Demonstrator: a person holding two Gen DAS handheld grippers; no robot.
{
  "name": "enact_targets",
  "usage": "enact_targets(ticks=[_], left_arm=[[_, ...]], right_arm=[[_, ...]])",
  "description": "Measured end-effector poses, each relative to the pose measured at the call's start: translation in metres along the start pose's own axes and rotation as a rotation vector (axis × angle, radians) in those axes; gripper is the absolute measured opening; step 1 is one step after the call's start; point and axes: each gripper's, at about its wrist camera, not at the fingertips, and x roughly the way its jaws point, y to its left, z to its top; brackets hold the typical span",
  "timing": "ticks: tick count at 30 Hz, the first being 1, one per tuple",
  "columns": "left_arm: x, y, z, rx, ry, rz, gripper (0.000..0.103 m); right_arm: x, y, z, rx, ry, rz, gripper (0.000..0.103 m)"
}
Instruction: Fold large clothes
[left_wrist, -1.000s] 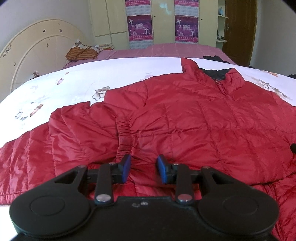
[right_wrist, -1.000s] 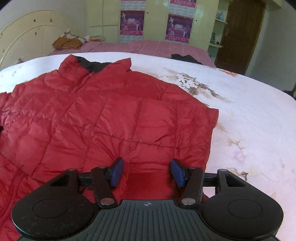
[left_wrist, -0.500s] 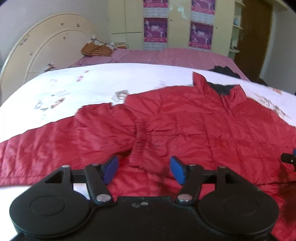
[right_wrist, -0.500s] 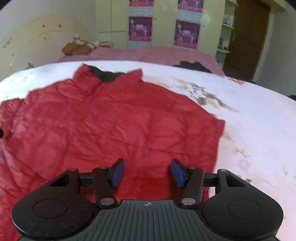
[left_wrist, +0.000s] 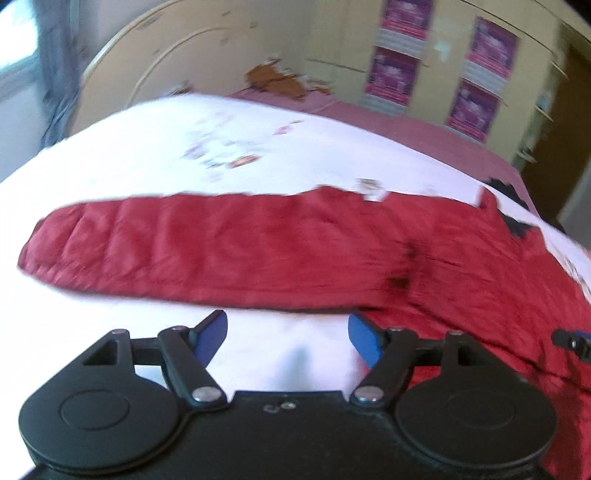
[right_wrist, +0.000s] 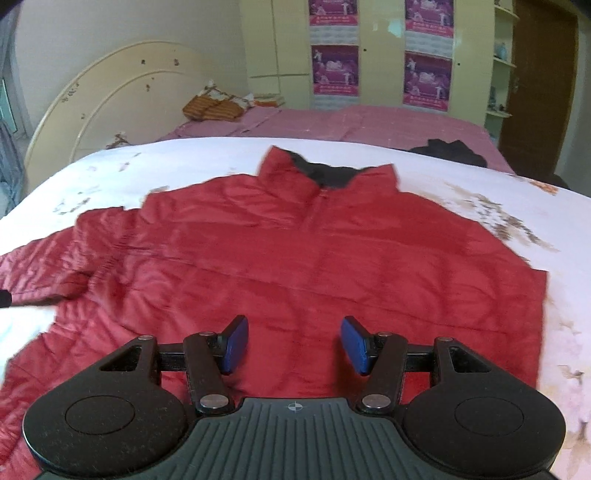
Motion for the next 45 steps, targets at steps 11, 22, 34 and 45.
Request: enact_targets(ticks=[11,22,34,45], left_arm=[[0.009,0.143,0.007,-0.314,-0.011,0.088,0.055],[0.033,0.222,0.015,-0.536,-0.058,0.066,0.055],[0.046,0.234,0.016,-0.619,-0.173,-0.015,0.010],[-0.002,0.158,0.065,-0.319,-0.313,-0.200,0.009]], right_arm=[[0.033,0.081,0.017,-0.047,0.007,0.041,0.055],[0.067,0.120,0.027,-0.063,0.026,0.027,0.055],[0.099,0.125,0.022,-0.089,0.078,-0.065,0.055],[0.104,0.120,0.026,-0.061,0.102,-0.056,0.057]])
